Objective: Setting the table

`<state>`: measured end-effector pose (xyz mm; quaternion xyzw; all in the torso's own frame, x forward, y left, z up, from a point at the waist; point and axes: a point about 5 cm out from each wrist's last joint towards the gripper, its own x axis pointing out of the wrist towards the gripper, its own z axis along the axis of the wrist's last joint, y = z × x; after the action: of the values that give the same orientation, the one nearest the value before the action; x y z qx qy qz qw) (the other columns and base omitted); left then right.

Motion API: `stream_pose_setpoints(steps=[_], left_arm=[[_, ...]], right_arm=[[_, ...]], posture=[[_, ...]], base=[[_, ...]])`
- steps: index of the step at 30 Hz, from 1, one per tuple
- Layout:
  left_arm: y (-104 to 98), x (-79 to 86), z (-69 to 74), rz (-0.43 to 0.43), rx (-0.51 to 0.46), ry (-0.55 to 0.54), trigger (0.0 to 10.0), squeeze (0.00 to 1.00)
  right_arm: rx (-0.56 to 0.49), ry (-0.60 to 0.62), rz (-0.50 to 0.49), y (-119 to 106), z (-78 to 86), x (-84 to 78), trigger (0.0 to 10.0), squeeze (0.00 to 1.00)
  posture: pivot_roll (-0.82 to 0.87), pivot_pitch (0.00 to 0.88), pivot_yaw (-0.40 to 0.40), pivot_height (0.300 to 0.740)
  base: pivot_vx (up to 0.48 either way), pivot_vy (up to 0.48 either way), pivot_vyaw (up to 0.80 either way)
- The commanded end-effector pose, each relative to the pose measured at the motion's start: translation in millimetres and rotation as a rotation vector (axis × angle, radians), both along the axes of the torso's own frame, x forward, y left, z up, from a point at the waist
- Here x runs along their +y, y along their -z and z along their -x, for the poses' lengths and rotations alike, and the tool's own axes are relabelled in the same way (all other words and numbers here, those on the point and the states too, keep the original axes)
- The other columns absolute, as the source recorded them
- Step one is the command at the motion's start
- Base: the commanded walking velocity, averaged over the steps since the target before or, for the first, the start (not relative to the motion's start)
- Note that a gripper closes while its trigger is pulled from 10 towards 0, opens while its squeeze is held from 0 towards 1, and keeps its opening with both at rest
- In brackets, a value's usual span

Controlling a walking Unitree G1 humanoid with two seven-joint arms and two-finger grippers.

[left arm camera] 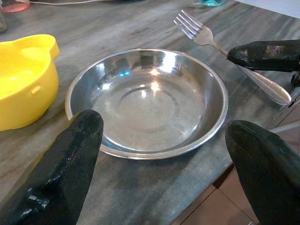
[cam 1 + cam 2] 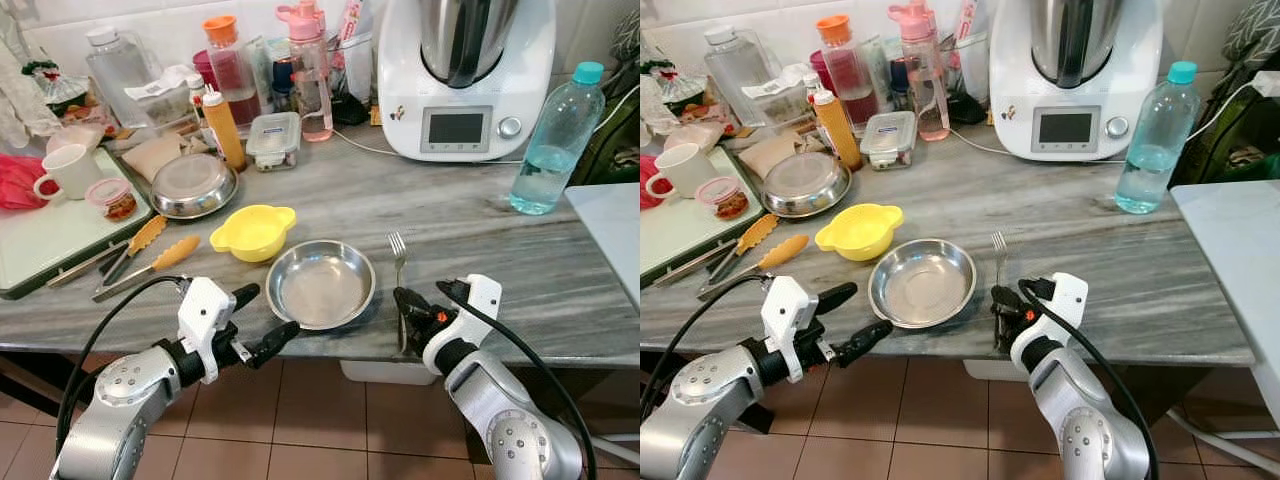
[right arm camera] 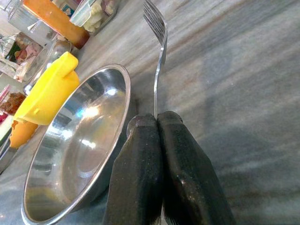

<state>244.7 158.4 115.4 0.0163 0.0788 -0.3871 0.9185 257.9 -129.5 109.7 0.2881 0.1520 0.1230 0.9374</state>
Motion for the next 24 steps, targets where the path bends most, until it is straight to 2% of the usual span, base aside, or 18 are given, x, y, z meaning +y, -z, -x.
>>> stream_pose_setpoints(steps=[1,21,22,24], left_arm=[[-4.4,1.5,-0.9,-0.01,-0.013,-0.001,10.0,0.0],[-4.9,1.2,-1.1,-0.011,-0.011,-0.002,10.0,0.0],[12.3,5.6,-3.5,-0.019,0.028,0.003,10.0,0.0],[34.0,10.8,-4.0,-0.031,0.076,0.012,10.0,0.0]], right_arm=[[0.029,-0.016,-0.041,2.7,0.1,9.7,10.0,0.0],[0.031,-0.019,-0.046,2.0,-1.0,9.4,10.0,0.0],[0.053,0.098,-0.015,-2.1,-9.6,-9.2,10.0,1.0],[0.077,0.238,0.022,-7.9,-17.6,-31.9,10.0,1.0]], posture=[[-0.09,0.065,0.14,0.74],[-0.09,0.065,0.14,0.74],[-0.1,0.064,0.152,0.74],[-0.1,0.064,0.151,0.74]], base=[[0.0,0.0,0.0],[0.0,0.0,0.0],[0.0,0.0,0.0],[0.0,0.0,0.0]])
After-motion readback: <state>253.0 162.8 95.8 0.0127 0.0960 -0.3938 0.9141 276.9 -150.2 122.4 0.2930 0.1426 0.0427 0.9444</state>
